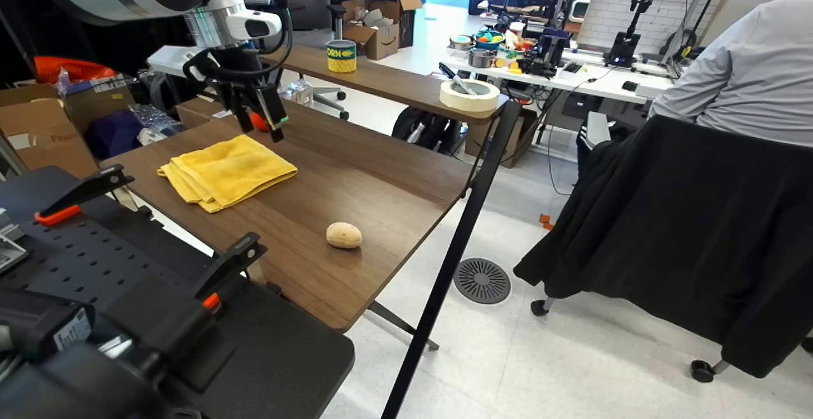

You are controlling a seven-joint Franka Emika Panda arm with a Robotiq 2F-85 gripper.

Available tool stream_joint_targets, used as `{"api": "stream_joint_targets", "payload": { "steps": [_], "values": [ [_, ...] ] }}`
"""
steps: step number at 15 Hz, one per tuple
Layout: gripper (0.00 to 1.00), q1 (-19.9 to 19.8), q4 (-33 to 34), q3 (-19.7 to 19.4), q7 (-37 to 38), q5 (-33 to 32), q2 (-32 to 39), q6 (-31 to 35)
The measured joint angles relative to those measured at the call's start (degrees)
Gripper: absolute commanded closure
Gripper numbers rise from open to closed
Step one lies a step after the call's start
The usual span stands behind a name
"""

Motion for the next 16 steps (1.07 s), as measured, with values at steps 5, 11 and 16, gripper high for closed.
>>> {"api": "stream_joint_targets", "payload": {
  "steps": [5,11,16],
  "values": [
    [0.00,-5.4,-3.5,6.4,-0.1,0.9,-2.8,0.2],
    [0.00,-5.4,-4.5,6.4,0.1,0.4,-0.5,0.4],
    [0.00,-5.4,-4.4,6.4,0.1,0.4,-0.4,0.5]
  ]
}}
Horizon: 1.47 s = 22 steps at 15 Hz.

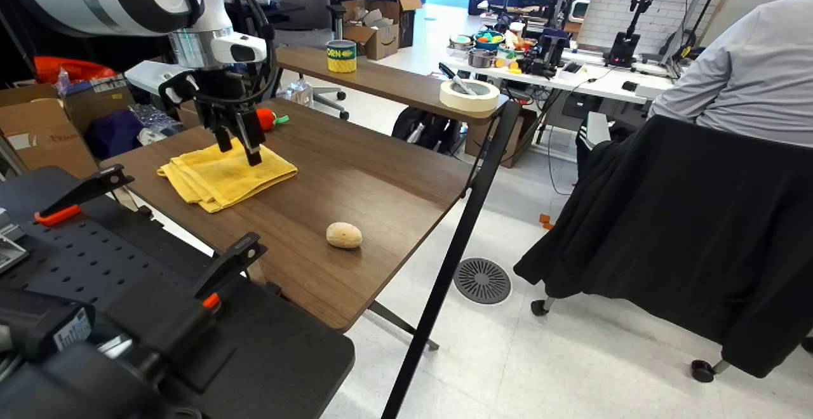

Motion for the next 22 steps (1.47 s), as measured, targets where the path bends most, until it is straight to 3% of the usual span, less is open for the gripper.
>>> {"api": "stream_joint_targets", "payload": {
  "steps": [8,14,20,22],
  "values": [
    [0.00,-1.8,0.3,6.9,-0.5,3.0,5.8,10.7],
    [0.00,-1.5,4.3,5.1,0.2,6.9,11.0,11.8],
    [0.00,-10.8,8.6,3.8,0.8,12.5,12.8,11.5],
    [0.00,-11.4,8.9,3.9,0.8,12.6,13.0,11.5]
  ]
}}
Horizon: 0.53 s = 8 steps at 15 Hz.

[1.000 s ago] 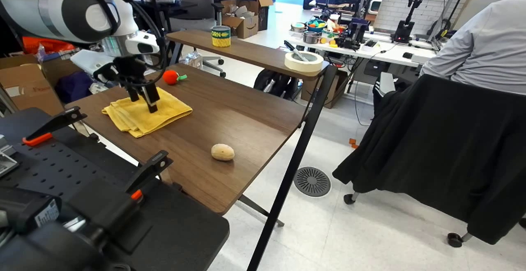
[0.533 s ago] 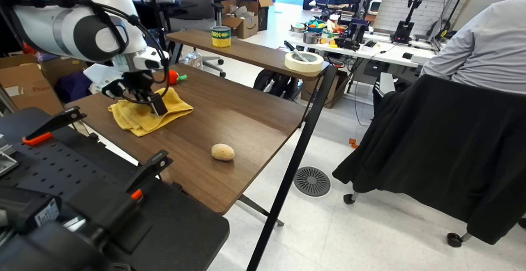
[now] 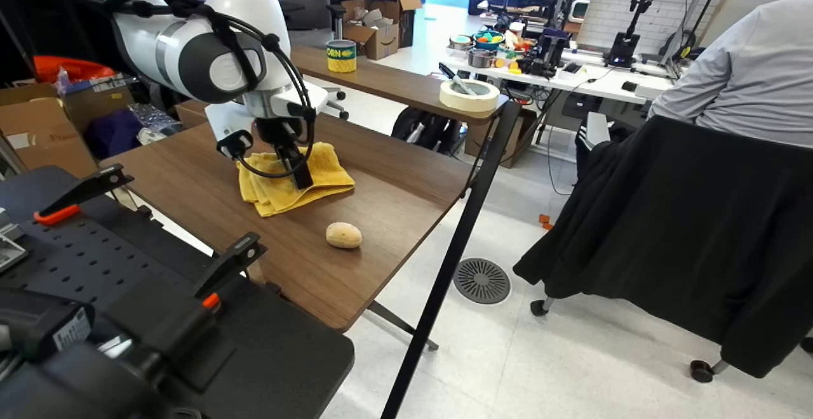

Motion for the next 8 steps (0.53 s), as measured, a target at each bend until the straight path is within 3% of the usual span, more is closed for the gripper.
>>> {"api": "stream_joint_targets", "payload": {
  "steps": [3,8],
  "values": [
    [0.00,0.7,-0.1,-0.6,-0.1,0.0,-0.1,0.6],
    [0.00,2.5,4.0,-6.0,5.6,1.5,2.2,-0.8]
  ]
}}
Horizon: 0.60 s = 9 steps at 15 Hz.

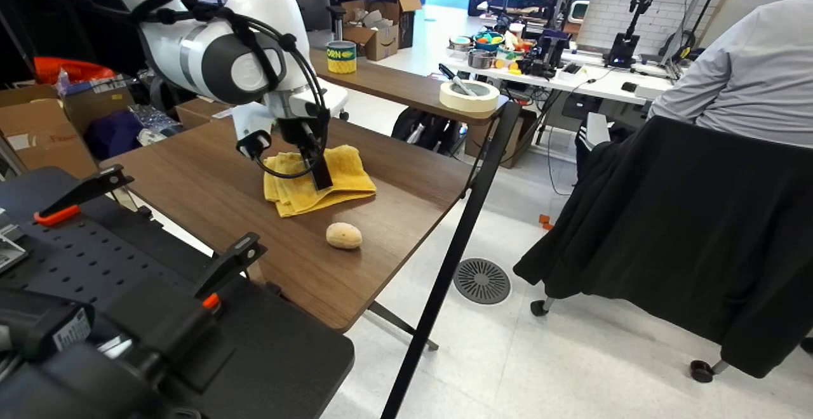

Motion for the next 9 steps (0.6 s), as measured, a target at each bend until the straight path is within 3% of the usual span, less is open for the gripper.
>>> {"api": "stream_joint_targets", "payload": {
  "steps": [5,9],
  "values": [
    [0.00,-7.4,9.5,-3.4,3.9,3.8,4.1,-4.4],
    [0.00,-12.2,16.1,-2.4,7.6,5.6,6.7,-8.0]
  ]
}}
